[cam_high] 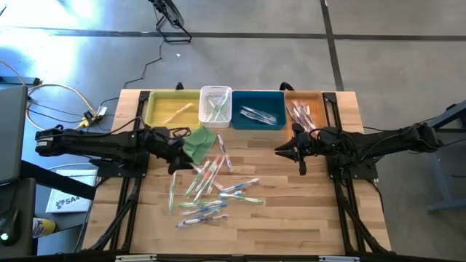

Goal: Pick & Place Toothbrushes
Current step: Put the green toothbrush into the white bin

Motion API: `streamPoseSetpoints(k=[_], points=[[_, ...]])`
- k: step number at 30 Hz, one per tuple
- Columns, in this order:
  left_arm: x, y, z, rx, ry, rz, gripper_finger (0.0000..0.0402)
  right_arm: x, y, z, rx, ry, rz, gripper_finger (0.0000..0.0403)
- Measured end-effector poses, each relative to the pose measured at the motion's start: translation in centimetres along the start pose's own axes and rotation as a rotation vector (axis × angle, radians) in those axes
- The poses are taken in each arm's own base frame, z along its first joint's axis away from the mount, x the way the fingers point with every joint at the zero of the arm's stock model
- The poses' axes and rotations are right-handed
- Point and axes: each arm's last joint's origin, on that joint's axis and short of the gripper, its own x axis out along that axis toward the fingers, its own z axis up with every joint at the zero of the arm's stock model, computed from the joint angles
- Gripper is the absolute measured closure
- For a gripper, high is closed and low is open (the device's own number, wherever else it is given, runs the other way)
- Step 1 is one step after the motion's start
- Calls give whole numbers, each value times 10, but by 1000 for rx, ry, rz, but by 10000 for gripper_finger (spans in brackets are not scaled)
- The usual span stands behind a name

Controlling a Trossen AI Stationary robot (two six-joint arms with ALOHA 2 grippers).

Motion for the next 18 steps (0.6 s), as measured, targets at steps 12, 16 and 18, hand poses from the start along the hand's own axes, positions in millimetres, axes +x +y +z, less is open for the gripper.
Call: streamPoseSetpoints(k=[12,16,18], points=[[-27,-34,40,264,-16,132,383,0,0,-1,3,11,-2,353],[-31,-42,34,215,82,201,392,0,0,-1,3,11,-2,353],[-30,-47,29,185,115,218,398,0,0,-1,3,11,-2,353]])
